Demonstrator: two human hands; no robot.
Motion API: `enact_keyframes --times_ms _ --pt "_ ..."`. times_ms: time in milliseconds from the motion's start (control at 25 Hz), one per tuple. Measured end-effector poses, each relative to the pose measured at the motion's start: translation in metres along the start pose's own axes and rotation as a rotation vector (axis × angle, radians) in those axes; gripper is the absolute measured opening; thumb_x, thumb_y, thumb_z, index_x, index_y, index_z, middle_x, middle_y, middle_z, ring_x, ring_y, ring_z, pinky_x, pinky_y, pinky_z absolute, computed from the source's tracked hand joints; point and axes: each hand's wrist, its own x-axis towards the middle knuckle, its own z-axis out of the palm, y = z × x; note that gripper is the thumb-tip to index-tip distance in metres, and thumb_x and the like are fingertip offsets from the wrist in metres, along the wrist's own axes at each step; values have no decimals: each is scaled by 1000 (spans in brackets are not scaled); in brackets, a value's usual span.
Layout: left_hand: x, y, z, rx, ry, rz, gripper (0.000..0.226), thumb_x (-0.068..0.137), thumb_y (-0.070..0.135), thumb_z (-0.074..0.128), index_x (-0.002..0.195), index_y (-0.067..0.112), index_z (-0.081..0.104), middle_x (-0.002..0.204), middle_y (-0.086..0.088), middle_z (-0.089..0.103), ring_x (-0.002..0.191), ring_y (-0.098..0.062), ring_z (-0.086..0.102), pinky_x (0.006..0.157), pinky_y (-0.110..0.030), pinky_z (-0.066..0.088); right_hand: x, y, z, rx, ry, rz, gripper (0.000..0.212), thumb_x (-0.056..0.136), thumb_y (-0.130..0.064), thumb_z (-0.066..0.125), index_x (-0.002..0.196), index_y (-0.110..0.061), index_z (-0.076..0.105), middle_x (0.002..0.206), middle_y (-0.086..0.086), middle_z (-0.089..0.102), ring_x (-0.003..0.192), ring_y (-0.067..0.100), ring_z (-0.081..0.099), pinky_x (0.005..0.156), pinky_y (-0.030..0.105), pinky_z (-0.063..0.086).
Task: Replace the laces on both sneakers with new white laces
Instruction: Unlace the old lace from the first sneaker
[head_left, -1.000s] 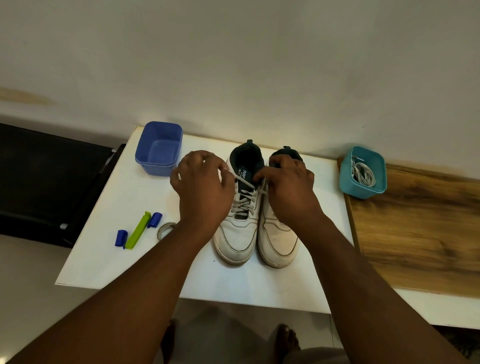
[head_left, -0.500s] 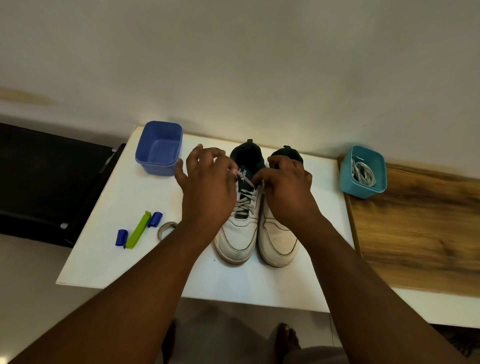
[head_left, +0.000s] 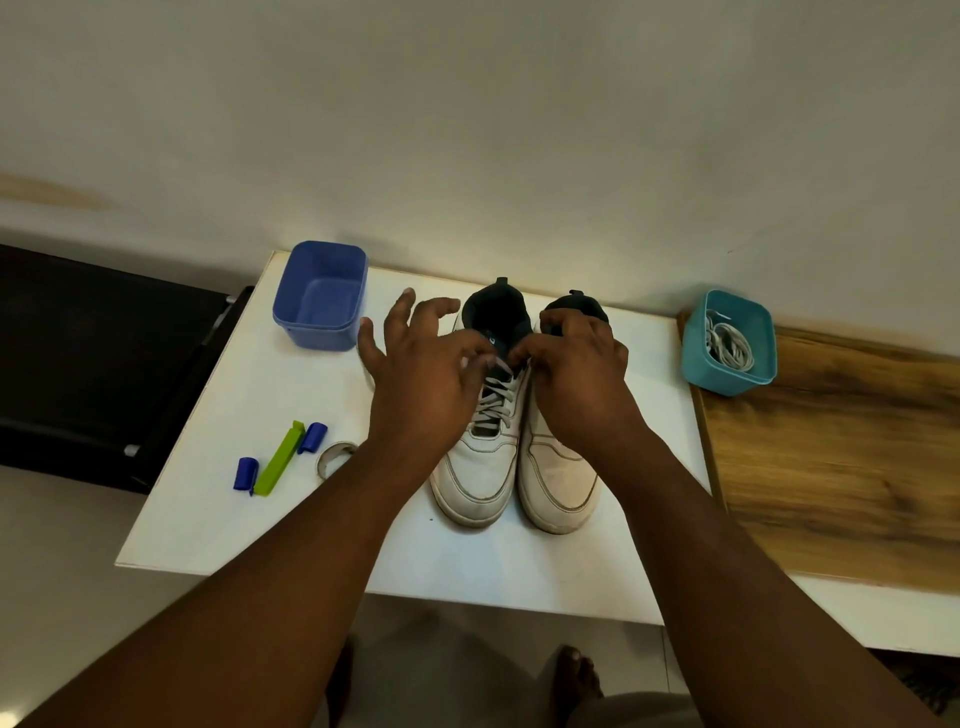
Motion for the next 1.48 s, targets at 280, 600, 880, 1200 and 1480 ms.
enact_keyframes --times_ms 280,600,880,1200,1480 --pt "3 -9 -23 -223 253 -362 26 98 32 41 97 15 60 92 -1 58 89 -21 59 73 -35 46 -1 -2 2 43 -8 3 19 97 -27 60 109 -34 73 148 4 46 147 30 26 114 48 21" --pt "2 2 -17 -11 -10 -84 53 92 11 60 137 38 58 148 -3 47 138 -28 37 107 -48 35 -4 -12 15 -1 -50 -95 17 95 -32 65 107 -30 77 161 5 38 155 37 12 119 54 10" --pt "2 -2 -10 -9 -159 37 29 100 23 54 125 30 65 136 -1 58 118 -22 59 105 -44 45 -8 -13 -10 -80 41 83 23 94 -36 55 104 -27 74 143 3 51 142 29 33 118 50 14" --pt "4 1 -9 -201 -168 -9 34 101 11 51 130 21 63 136 -4 57 116 -19 60 94 -18 39 -8 -18 9 -99 95 -56 23 93 -36 65 112 -28 74 152 10 48 149 40 28 119 58 16" --pt "2 -2 -14 -224 -165 3 36 99 4 50 127 20 65 134 -5 59 115 -19 60 93 -19 41 -7 -5 -10 -231 268 199 28 97 -34 49 109 -20 70 127 7 62 126 34 51 113 56 30"
